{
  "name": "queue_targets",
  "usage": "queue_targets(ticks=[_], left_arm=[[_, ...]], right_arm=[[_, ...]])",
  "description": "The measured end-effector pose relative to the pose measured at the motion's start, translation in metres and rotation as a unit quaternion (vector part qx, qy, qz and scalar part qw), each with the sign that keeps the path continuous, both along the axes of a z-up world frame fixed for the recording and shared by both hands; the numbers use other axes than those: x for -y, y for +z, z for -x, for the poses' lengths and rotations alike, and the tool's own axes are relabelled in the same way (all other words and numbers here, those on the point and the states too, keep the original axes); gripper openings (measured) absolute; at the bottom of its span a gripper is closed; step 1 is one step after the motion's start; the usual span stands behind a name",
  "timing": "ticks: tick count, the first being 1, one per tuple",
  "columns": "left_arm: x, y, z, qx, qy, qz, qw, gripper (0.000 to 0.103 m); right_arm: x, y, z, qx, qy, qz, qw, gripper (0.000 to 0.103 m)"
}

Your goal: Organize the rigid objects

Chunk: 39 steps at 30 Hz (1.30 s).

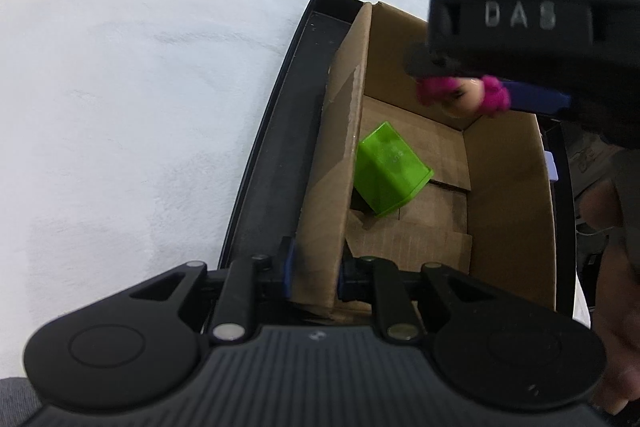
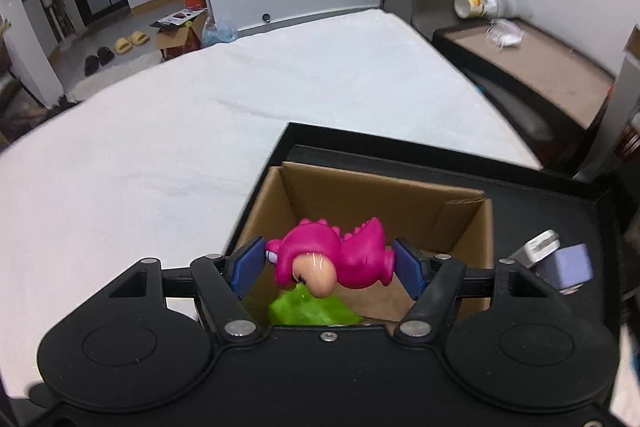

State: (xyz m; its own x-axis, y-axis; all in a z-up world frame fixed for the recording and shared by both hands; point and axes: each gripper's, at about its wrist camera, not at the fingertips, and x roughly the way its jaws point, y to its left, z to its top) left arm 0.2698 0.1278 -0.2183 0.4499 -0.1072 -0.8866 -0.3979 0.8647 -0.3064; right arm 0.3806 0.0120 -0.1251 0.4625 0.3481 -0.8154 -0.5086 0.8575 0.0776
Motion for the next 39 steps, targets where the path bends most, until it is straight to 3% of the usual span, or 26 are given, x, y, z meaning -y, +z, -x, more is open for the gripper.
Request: queue_targets(ticks=[8, 24, 39], left_arm=[[-0.002, 0.000, 0.002, 0.000, 0.002, 0.002, 1.0000, 0.018], [0.007, 0.004, -0.001, -0.001, -0.007, -0.019, 0.9998, 0.018], [0.014, 0.006, -0.002, -0.004, -0.009, -0.037, 0.9993, 0.018]], right_arm=[[0.006, 0.010, 0.003, 0.009, 0.001, -0.002, 1.000, 0.069], [0.058, 0.024, 0.020, 0.020, -0.002, 0.020, 1.000, 0.072], [0.130, 0.037, 0.018, 0.027, -0.031, 0.017, 0.999, 0.086]])
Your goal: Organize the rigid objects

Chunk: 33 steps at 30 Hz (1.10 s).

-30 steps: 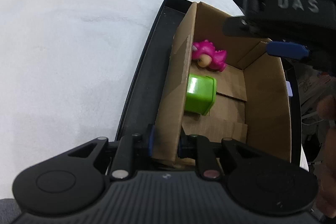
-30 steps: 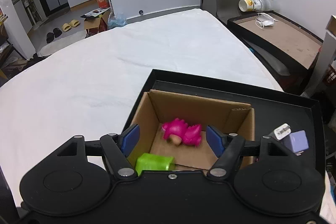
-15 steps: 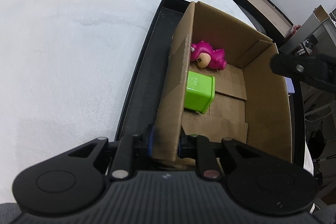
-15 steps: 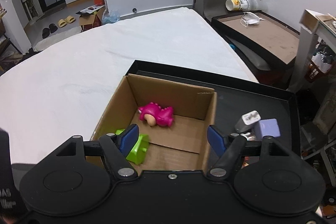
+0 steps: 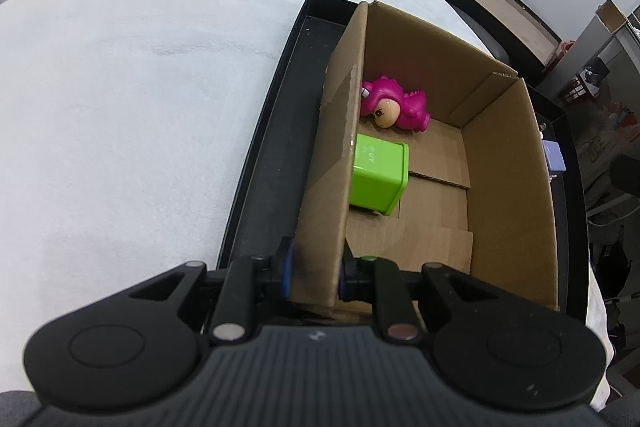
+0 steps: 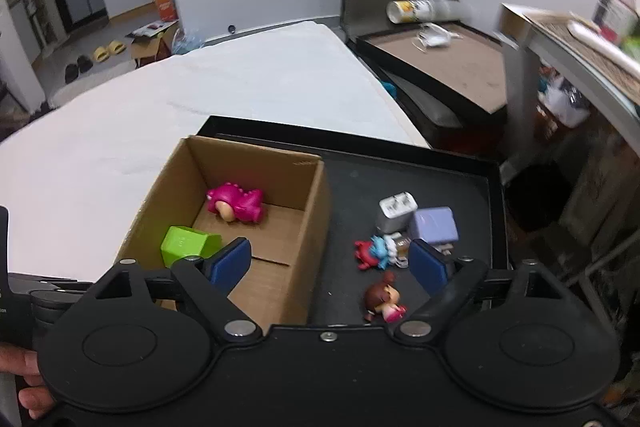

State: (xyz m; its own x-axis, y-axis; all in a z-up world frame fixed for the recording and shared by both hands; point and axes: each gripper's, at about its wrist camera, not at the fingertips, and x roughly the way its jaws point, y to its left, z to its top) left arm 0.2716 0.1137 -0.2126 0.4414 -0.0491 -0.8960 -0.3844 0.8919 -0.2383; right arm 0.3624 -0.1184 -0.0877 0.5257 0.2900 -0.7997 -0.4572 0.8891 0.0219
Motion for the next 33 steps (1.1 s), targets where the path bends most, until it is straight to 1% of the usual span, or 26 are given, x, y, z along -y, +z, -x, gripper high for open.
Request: queue_targets(ticks=[2, 4, 10, 17, 22, 25, 27, 31, 33], left_arm=[[-0.001, 0.000, 0.000, 0.000, 0.001, 0.001, 1.0000, 0.018], [-0.002, -0.001, 0.000, 0.000, 0.003, 0.004, 1.0000, 0.018], [0.000, -0.001, 0.001, -0.003, 0.006, 0.001, 1.0000, 0.018], [0.003, 0.000, -0.001, -0.006, 0.008, -0.007, 0.9999, 0.018], [0.004, 0.000, 0.000, -0.007, 0.012, -0.012, 0.9998, 0.018], [0.002, 0.000, -0.001, -0.009, 0.017, -0.014, 0.9997, 0.017], [0.001, 0.000, -0.003, -0.009, 0.021, -0.017, 0.9996, 0.017], [0.000, -0.001, -0.005, -0.011, 0.026, -0.019, 0.9994, 0.017], [0.000, -0.001, -0.006, -0.012, 0.027, -0.020, 0.9993, 0.017]], right_arm=[[0.012, -0.001, -0.003, -0.012, -0.012, -0.014, 1.000, 0.086], [0.022, -0.002, -0.005, -0.013, -0.023, -0.023, 0.999, 0.086], [0.044, -0.015, -0.011, -0.018, -0.035, -0.025, 0.999, 0.087], [0.061, -0.045, -0.015, -0.036, -0.047, -0.020, 0.998, 0.087], [0.073, -0.069, -0.020, -0.061, -0.056, -0.034, 0.996, 0.087], [0.075, -0.078, -0.023, -0.078, -0.063, -0.049, 0.994, 0.086], [0.076, -0.085, -0.026, -0.087, -0.070, -0.057, 0.992, 0.084], [0.073, -0.105, -0.034, -0.111, -0.078, -0.050, 0.990, 0.070], [0.075, -0.111, -0.038, -0.118, -0.085, -0.047, 0.988, 0.067]])
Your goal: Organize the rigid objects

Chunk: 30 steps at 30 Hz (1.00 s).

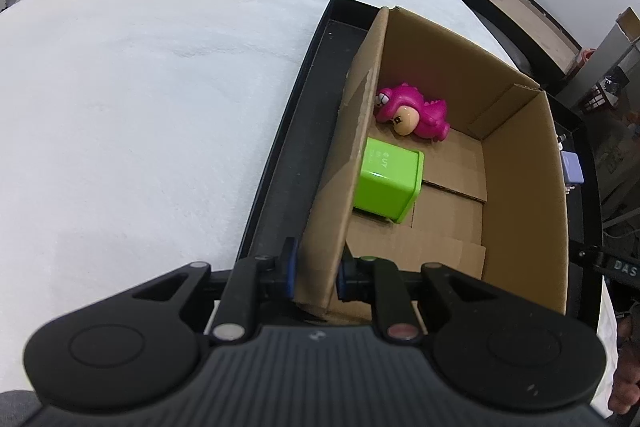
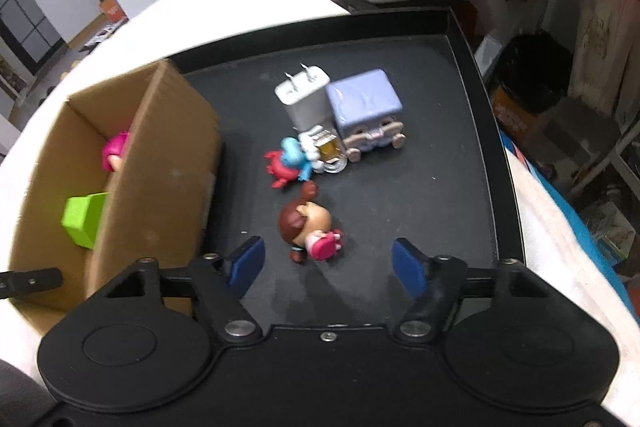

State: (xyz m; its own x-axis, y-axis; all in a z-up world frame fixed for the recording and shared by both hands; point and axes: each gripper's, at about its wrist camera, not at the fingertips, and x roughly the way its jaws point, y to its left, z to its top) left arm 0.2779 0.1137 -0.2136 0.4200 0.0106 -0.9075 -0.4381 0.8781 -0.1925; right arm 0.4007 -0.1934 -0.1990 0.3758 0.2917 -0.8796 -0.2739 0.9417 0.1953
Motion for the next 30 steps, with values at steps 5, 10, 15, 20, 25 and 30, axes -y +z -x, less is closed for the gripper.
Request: queue_targets(ticks=[5, 10, 15, 20, 25, 30], left_arm=[[0.003, -0.002, -0.002, -0.005, 0.002, -0.005, 1.0000, 0.017], [0.002, -0.004, -0.006, -0.010, 0.005, -0.003, 0.9999, 0.017], [0.001, -0.005, -0.008, -0.013, 0.005, -0.002, 0.9999, 0.017], [0.002, -0.006, -0.009, -0.013, 0.004, -0.002, 0.9999, 0.017], [0.000, -0.006, -0.008, -0.011, 0.002, 0.001, 0.9999, 0.018], [0.000, -0.007, -0.008, -0.011, 0.000, 0.002, 0.9999, 0.018]], right_arm=[[0.009, -0.011, -0.008, -0.021, -0.017, -0.002, 1.000, 0.058], [0.012, -0.016, -0.013, -0.031, -0.022, -0.006, 0.999, 0.044], [0.014, -0.018, -0.015, -0.035, -0.031, -0.007, 0.999, 0.038], [0.011, -0.014, -0.013, -0.033, -0.024, -0.009, 0.999, 0.045], [0.005, -0.010, -0.013, -0.024, -0.019, -0.018, 0.999, 0.060], [0.000, -0.011, -0.016, -0.029, -0.026, -0.032, 0.999, 0.060]])
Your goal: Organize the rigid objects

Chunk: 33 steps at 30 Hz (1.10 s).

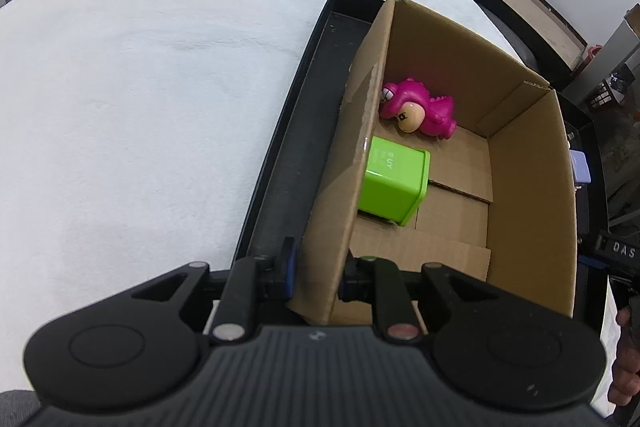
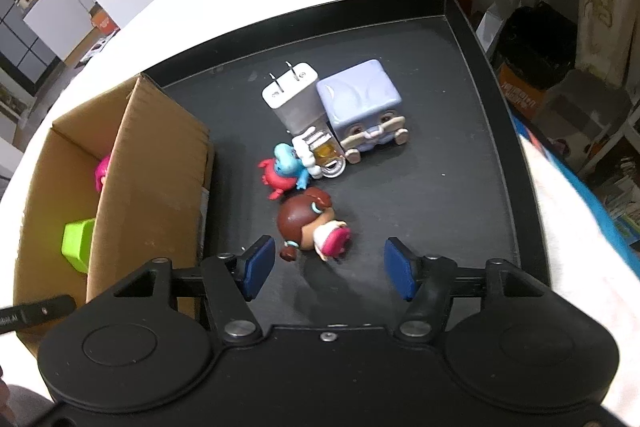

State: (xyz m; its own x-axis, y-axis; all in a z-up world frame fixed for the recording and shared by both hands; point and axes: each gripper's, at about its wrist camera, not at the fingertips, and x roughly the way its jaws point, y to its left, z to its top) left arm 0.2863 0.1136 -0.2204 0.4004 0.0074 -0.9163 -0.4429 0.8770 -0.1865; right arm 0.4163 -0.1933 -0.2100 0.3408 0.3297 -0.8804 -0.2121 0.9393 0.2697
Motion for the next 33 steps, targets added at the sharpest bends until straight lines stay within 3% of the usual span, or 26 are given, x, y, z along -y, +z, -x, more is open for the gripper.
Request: queue_targets(ticks=[5, 18, 25, 27, 29, 33], left_arm=[[-0.001, -0.001, 0.000, 0.000, -0.003, 0.002, 1.0000, 0.018], [0.000, -0.003, -0.002, -0.003, -0.005, 0.001, 1.0000, 0.018], [0.001, -0.004, -0.003, -0.003, -0.004, 0.001, 1.0000, 0.018], [0.001, -0.005, -0.003, -0.003, -0.005, 0.001, 1.0000, 0.018], [0.001, -0.006, -0.003, -0.004, -0.007, 0.000, 1.0000, 0.018], [0.001, -0.008, -0.003, -0.005, -0.009, -0.001, 0.9999, 0.018]], right_arm=[[-0.012, -0.007, -0.008, 0.003, -0.019, -0.008, 1.000, 0.060], [-0.011, -0.015, -0.014, 0.022, -0.060, 0.036, 0.997, 0.060], [-0.011, -0.016, -0.004, 0.022, -0.049, 0.071, 0.996, 0.060], [-0.011, -0.016, 0.000, 0.019, -0.044, 0.071, 0.996, 0.058], [-0.010, -0.015, 0.002, 0.019, -0.042, 0.066, 0.997, 0.045], [-0.008, -0.014, 0.001, 0.022, -0.038, 0.064, 0.997, 0.043]])
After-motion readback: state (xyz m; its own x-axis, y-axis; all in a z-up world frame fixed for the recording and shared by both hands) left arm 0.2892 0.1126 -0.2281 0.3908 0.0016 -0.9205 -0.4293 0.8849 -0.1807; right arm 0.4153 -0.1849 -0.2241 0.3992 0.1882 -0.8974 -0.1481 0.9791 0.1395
